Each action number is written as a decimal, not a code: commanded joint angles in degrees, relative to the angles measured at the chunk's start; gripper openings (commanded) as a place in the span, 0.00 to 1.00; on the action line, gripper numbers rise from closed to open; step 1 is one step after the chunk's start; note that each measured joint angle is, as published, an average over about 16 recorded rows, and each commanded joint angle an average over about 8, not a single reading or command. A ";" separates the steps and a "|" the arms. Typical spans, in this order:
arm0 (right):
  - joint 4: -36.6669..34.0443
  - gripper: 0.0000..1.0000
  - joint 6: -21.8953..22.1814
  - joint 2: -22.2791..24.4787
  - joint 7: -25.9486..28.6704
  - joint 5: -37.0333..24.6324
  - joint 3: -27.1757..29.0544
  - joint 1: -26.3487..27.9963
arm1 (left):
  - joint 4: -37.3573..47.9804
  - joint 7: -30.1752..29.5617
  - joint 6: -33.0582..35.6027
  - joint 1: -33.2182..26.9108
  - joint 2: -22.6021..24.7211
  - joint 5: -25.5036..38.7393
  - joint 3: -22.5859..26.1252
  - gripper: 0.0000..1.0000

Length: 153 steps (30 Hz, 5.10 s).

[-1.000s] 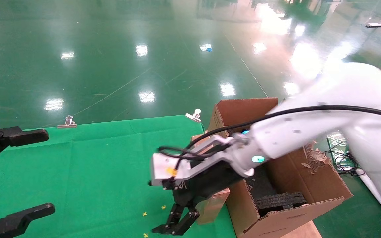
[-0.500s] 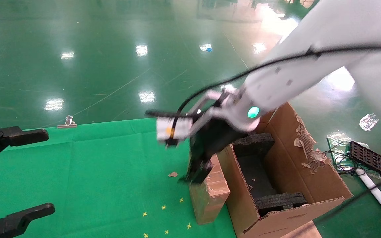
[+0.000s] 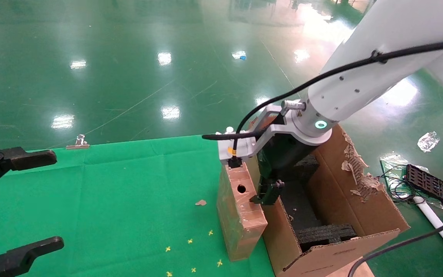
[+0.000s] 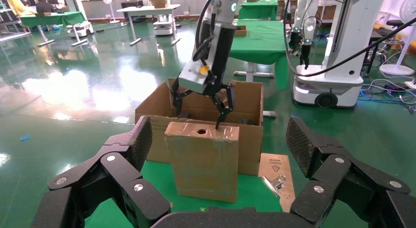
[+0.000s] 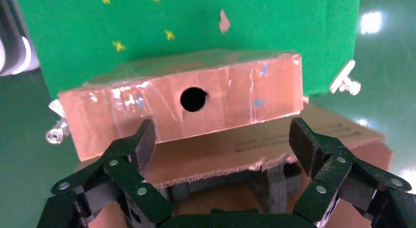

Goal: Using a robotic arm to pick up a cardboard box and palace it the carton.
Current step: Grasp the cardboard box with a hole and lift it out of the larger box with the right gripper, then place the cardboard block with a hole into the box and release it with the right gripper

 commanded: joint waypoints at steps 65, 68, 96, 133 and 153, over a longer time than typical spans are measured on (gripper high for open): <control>-43.87 0.00 -0.15 -16.82 28.62 16.54 -20.68 0.28 | 0.00 0.13 -0.11 -0.06 -0.11 -0.18 0.26 0.00; -43.29 0.00 0.41 -16.29 28.22 16.66 -20.70 0.70 | 0.00 0.14 -0.12 -0.06 -0.11 -0.19 0.27 0.00; -44.89 0.00 6.49 9.37 15.48 12.73 -14.75 21.09 | 0.00 0.19 -0.16 -0.08 -0.16 -0.26 0.38 0.06; -71.91 0.00 15.81 -0.52 14.34 11.79 -18.85 -5.90 | 0.00 0.25 -0.22 -0.11 -0.21 -0.35 0.51 1.00; -75.88 0.57 24.88 -3.77 13.51 14.90 -16.76 -16.03 | 0.00 0.29 -0.25 -0.12 -0.24 -0.39 0.57 1.00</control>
